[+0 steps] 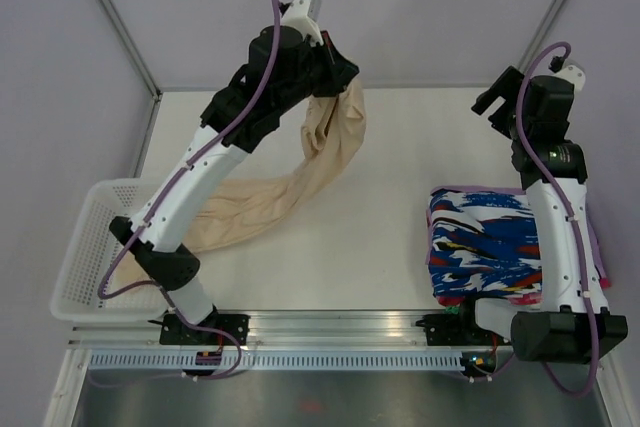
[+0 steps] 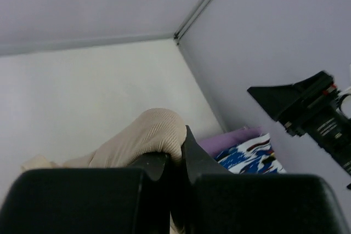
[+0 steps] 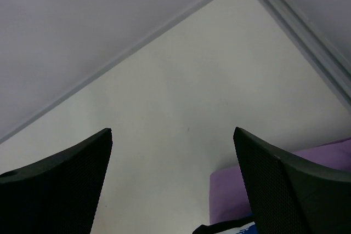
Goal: Fold and stack the trousers
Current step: Move the trousers to the center of the board, then flatten the trousers out
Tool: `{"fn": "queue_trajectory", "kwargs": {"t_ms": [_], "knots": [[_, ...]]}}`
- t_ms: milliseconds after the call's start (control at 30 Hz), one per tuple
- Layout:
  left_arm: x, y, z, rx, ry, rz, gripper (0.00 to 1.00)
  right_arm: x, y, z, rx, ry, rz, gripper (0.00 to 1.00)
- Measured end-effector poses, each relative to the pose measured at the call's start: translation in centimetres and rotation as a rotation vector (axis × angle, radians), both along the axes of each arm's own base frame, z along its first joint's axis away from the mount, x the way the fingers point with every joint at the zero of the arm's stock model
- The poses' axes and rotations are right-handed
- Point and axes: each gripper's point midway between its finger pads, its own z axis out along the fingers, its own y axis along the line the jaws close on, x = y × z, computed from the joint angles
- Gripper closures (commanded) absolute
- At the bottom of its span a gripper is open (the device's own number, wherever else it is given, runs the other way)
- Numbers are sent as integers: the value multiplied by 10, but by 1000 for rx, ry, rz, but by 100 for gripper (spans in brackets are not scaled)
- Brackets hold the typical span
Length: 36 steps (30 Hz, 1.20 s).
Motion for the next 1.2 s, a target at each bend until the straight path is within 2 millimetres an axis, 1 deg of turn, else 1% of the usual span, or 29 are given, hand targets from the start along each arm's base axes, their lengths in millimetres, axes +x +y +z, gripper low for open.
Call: {"fn": "queue_trajectory", "kwargs": {"t_ms": [67,133,167,267,300,333,367,433,467,500,533,567,600,667,733,800,833,900,933,967,1000,1033,1067,1100,1133,1167,1200], "knots": [[-3,12,-31,45,49,14,98,5,5,-14,14,29,31,2],[-5,19,-75,95,111,21,98,9,13,-31,33,61,72,2],[-7,18,-101,124,149,19,98,11,17,-40,45,77,93,2],[-17,2,-176,230,255,-13,98,13,28,-57,74,111,151,2],[-22,-6,-196,262,283,-30,98,14,31,-62,82,119,166,2],[-26,-14,-210,287,304,-47,98,14,34,-64,87,123,180,2],[-30,-22,-221,303,317,-65,97,14,36,-66,91,124,192,2],[-37,-36,-231,311,328,-103,90,15,39,-67,93,121,211,2],[-41,-42,-232,307,331,-122,80,15,40,-69,93,120,218,2],[-44,-46,-233,302,331,-137,51,16,41,-69,95,116,227,2],[-47,-51,-232,297,329,-154,34,16,43,-71,97,117,237,2],[-49,-55,-230,292,327,-161,21,16,45,-74,101,120,247,2],[-50,-56,-228,293,323,-163,1,16,47,-76,105,122,261,2],[-50,-55,-223,296,320,-142,0,15,53,-79,116,123,296,2],[-43,-46,-215,300,306,-94,0,16,59,-80,123,117,330,2],[-36,-25,-211,306,324,-35,0,17,68,-79,126,109,376,2],[-29,-7,-208,303,340,12,0,19,73,-79,123,106,397,2],[-12,44,-203,291,376,150,0,22,91,-83,107,120,461,2],[-5,72,-203,282,388,235,0,23,106,-87,87,136,496,2],[-3,107,-207,277,412,331,0,24,120,-89,75,145,533,2],[-7,140,-215,281,446,420,0,24,141,-94,61,158,585,2],[-15,168,-226,284,486,490,0,23,158,-100,48,173,627,2],[-27,192,-239,280,526,543,0,20,175,-107,45,192,671,2],[-41,210,-255,282,572,586,0,18,188,-116,38,214,701,2],[-56,224,-273,297,623,618,0,17,195,-125,32,233,716,2],[-66,233,-287,307,655,637,0,15,199,-136,23,253,727,2],[-80,239,-304,323,698,649,0,13,202,-146,9,274,732,2]]}}
